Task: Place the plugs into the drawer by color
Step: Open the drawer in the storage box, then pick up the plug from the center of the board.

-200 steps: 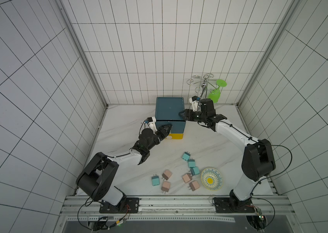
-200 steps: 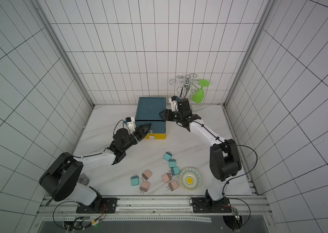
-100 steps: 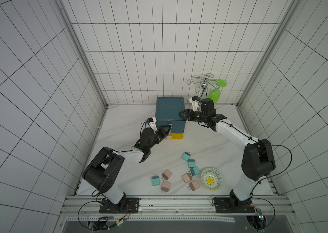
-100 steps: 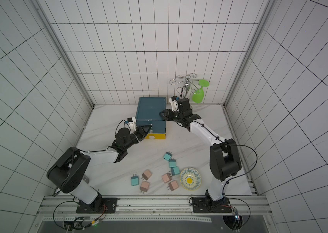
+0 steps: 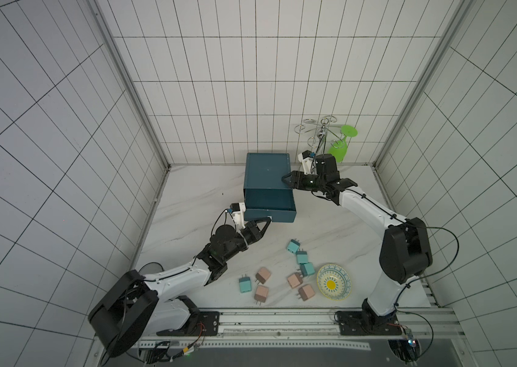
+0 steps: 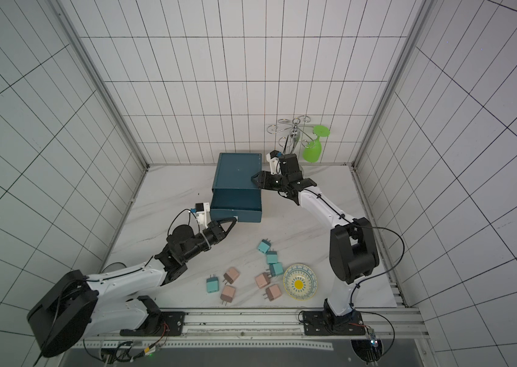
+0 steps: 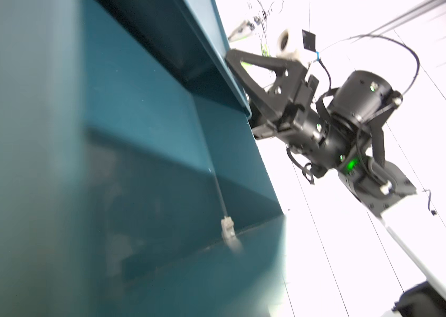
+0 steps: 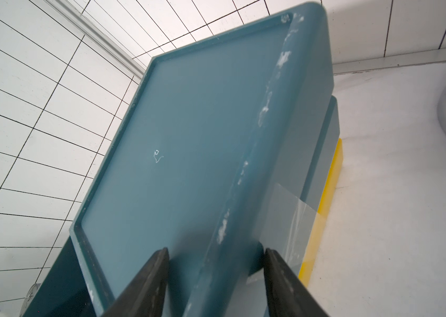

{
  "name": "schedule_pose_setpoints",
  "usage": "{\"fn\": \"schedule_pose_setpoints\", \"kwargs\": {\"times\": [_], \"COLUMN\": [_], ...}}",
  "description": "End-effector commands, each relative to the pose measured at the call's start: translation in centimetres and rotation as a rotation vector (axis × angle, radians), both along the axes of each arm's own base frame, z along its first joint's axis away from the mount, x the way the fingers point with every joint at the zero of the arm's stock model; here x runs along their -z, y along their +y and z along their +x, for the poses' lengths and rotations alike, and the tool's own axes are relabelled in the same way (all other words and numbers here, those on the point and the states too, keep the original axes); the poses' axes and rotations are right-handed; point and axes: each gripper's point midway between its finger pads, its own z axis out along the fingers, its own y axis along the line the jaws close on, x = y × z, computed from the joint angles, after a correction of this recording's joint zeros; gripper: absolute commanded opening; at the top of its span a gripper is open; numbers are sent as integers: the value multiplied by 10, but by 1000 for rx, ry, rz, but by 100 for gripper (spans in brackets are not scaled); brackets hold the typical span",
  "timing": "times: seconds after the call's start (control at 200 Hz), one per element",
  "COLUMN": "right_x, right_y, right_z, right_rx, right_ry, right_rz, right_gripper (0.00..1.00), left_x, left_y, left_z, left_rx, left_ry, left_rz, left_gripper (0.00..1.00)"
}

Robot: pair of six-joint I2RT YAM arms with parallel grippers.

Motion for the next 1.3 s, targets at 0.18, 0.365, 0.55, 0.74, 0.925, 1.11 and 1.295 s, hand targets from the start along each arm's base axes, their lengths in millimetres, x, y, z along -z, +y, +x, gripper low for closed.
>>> {"fn": "schedule_pose_setpoints", "kwargs": {"times": [0.18, 0.365, 0.55, 0.74, 0.925, 1.11, 1.295], "right_x": [66, 56, 29, -15, -36, -26, 7], "right_y": [-11, -10, -11, -32, -69, -102, -118], "right_z": [-4, -8, -11, -26, -58, -121, -170], "right_rx": [46, 48, 49, 77, 123, 136, 148], "right_ry": [165, 155, 129, 97, 91, 118, 122], "right_rz": [-145, -152, -129, -93, -150, -241, -285], "right_gripper": [58, 64, 70, 74, 75, 74, 74], "left_x": [37, 35, 41, 57, 69, 107, 140], "left_y": [-4, 3, 14, 34, 74, 100, 108], "left_z": [-13, -16, -24, -50, -71, -100, -119], "left_rx": [51, 33, 24, 58, -8, 5, 24], "left_ry": [55, 45, 63, 105, 146, 274, 365], "left_rz": [106, 123, 169, 304, 446, 561, 651], "left_gripper": [11, 43, 57, 64, 67, 69, 69]}}
